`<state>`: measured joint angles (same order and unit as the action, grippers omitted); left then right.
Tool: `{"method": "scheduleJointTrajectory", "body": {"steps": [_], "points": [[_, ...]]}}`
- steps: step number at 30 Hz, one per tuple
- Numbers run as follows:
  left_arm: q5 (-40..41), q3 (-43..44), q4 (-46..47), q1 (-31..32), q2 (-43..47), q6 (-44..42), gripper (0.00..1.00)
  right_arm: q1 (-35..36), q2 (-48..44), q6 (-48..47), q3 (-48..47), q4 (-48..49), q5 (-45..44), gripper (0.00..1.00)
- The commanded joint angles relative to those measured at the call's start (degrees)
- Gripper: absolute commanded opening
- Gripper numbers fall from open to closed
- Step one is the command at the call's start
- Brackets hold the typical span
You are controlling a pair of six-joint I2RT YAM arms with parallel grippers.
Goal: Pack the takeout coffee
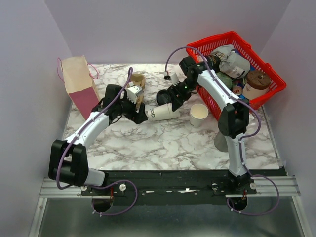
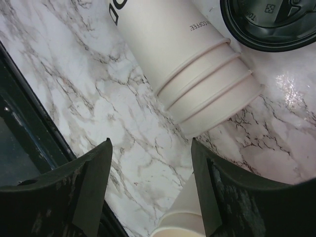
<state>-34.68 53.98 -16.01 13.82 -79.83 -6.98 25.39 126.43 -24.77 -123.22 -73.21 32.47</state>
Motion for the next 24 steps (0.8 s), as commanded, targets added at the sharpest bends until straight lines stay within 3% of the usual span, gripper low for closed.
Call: {"method": "scheduleJointTrajectory", "body": {"steps": [1,10,13,14,24], "points": [[-2.4,0.3,-0.9,0.0,-0.8,1.2,0.98,-0.7,0.7,3.4,-2.6,-0.7,3.9,0.74],[-3.7,2.7,4.5,0.0,-9.1,9.8,0.89,-1.2,1.8,6.1,-1.5,1.6,-1.7,0.77],[-4.8,3.9,5.8,0.0,-11.7,12.1,0.88,-1.2,2.9,6.4,-3.3,1.8,-2.2,0.84],[-5.0,4.4,6.2,0.0,-12.2,12.3,0.88,-1.2,3.6,6.3,-3.5,1.8,-2.3,0.99],[-6.2,6.9,6.1,0.0,-18.4,13.7,0.85,-2.7,8.6,6.2,-5.6,0.2,7.2,0.99]]}}
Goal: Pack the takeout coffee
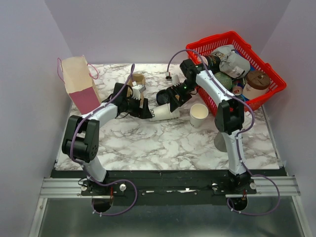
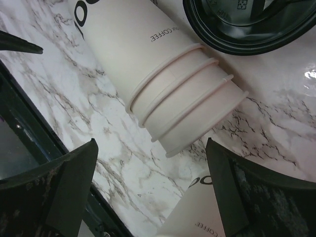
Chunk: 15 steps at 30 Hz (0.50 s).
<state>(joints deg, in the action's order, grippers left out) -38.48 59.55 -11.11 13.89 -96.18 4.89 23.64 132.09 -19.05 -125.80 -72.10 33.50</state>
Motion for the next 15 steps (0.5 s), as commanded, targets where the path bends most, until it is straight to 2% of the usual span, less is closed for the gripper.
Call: {"method": "scheduleJointTrajectory", "body": {"steps": [1,10,15], "points": [[-2.5,1.5,1.2,-0.1,-2.4,1.9,0.84,-1.0,3.3,0.4,-3.5,-1.0,8.2,0.99],[-5.0,2.9,3.7,0.0,-7.6,3.4,0.8,-1.5,5.0,-3.2,-3.9,-3.8,22.7,0.9],[-6.9,4.3,4.3,0.2,-9.4,3.5,0.76,-1.5,5.4,-3.6,-3.8,-3.8,25.6,0.78]]}}
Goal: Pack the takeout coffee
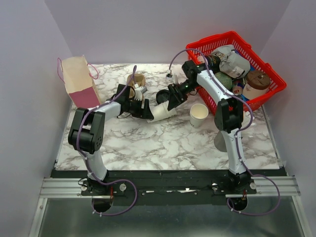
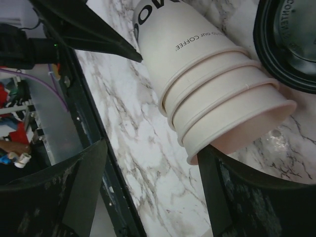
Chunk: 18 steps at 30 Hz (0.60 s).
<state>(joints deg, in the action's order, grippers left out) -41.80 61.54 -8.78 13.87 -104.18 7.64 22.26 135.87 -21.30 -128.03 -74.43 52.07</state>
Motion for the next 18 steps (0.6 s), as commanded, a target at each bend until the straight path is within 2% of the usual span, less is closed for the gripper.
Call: {"method": "scheduleJointTrajectory", "body": {"steps": [1,9,12,18], "points": [[-4.1,2.4,2.0,0.2,-1.6,0.6,0.74,0.0,1.5,-1.2,-1.4,-1.3,7.8,0.76],[-8.4,1.4,3.6,0.7,-1.6,0.6,0.72,0.0,2.9,-0.2,-0.7,-0.4,9.0,0.66],[-9.3,2.1,3.8,1.1,-1.9,0.7,0.72,0.7,2.9,0.0,-1.1,0.3,6.5,0.62],[-9.6,2.6,5.0,1.7,-2.5,1.4,0.72,1.6,1.4,-0.1,-2.3,1.7,1.1,0.39]]}}
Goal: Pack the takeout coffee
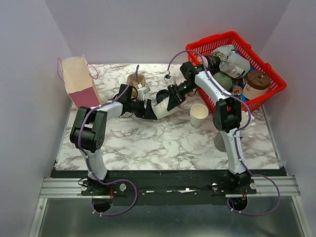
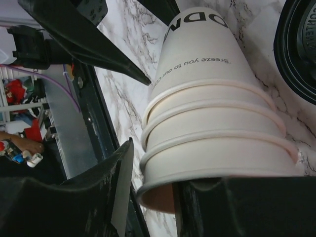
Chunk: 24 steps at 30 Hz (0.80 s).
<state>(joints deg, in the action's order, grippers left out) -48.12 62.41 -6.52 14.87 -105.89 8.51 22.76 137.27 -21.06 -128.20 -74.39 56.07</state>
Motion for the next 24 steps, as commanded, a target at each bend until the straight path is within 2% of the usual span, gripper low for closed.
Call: {"method": "scheduleJointTrajectory", "body": {"steps": [1,5,10,14,18,24], "points": [[-3.3,1.7,2.7,0.7,-0.9,0.5,0.72,1.1,-0.2,-0.5,-2.2,1.7,-4.6,0.36],[-3.3,1.6,4.2,0.7,-0.7,0.9,0.75,1.1,-2.3,-2.2,-2.4,1.9,-10.1,0.25],[-3.4,1.3,6.1,0.6,1.4,1.0,0.85,1.0,-5.7,-5.2,-2.2,1.4,-20.1,0.22],[-3.5,0.5,6.3,0.6,3.7,-0.9,0.91,1.1,-10.5,-9.4,4.1,3.7,-28.3,0.2],[-3.1,-0.4,6.3,0.1,5.1,-2.3,0.92,1.1,-15.0,-12.2,8.5,7.1,-35.1,0.19],[-3.6,0.9,5.9,-0.9,4.6,-2.7,0.92,1.1,-17.4,-15.8,10.2,7.0,-44.9,0.17]]}}
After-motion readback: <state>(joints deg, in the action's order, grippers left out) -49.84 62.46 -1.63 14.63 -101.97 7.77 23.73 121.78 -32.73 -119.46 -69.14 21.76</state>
